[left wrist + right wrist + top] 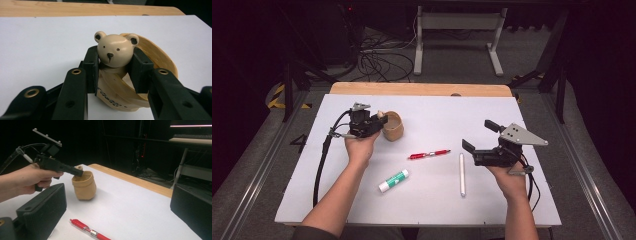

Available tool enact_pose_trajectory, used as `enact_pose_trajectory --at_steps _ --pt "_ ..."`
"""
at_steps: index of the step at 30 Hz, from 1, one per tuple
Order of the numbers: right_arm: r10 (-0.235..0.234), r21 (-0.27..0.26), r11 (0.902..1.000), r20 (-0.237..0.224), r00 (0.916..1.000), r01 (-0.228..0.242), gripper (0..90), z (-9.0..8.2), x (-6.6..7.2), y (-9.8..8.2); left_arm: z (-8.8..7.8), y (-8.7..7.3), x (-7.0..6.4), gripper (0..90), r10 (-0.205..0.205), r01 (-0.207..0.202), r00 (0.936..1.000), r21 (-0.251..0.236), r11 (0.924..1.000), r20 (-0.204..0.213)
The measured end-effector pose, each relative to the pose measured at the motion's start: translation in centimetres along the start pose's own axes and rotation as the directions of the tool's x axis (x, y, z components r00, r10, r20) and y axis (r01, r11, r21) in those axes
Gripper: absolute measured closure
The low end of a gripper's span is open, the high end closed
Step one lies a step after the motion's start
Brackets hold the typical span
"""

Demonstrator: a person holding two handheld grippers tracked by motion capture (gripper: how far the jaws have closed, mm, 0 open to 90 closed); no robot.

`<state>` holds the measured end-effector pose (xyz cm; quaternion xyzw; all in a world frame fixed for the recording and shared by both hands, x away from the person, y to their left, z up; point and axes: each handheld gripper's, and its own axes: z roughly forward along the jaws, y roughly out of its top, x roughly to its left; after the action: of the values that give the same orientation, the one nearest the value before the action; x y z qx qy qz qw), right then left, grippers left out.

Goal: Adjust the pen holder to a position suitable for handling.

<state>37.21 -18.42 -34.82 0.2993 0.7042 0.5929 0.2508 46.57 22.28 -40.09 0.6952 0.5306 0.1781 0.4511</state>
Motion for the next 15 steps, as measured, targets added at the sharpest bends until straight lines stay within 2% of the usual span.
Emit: enact_pose_trajectory --at_steps 8,12,15 --pt "-0.003 0.009 1.0000 -0.008 1.0000 0.003 1.0 0.3 0.2 0.0 -1.7 -1.0 -0.8 63.5 0.069 -0.070 0.9972 0.037 0.9969 0.028" --pt "-0.005 0.010 0.9999 -0.010 0.9999 0.005 1.0 0.4 0.3 0.0 -2.4 -1.6 -0.8 63.5 0.069 -0.072 0.9957 0.047 0.9963 0.062" --pt "-0.010 0.015 0.9998 -0.010 0.9999 0.010 1.0 0.5 0.3 0.0 -2.7 -1.8 -0.8 63.5 0.087 -0.093 0.9928 0.077 0.9927 0.083"
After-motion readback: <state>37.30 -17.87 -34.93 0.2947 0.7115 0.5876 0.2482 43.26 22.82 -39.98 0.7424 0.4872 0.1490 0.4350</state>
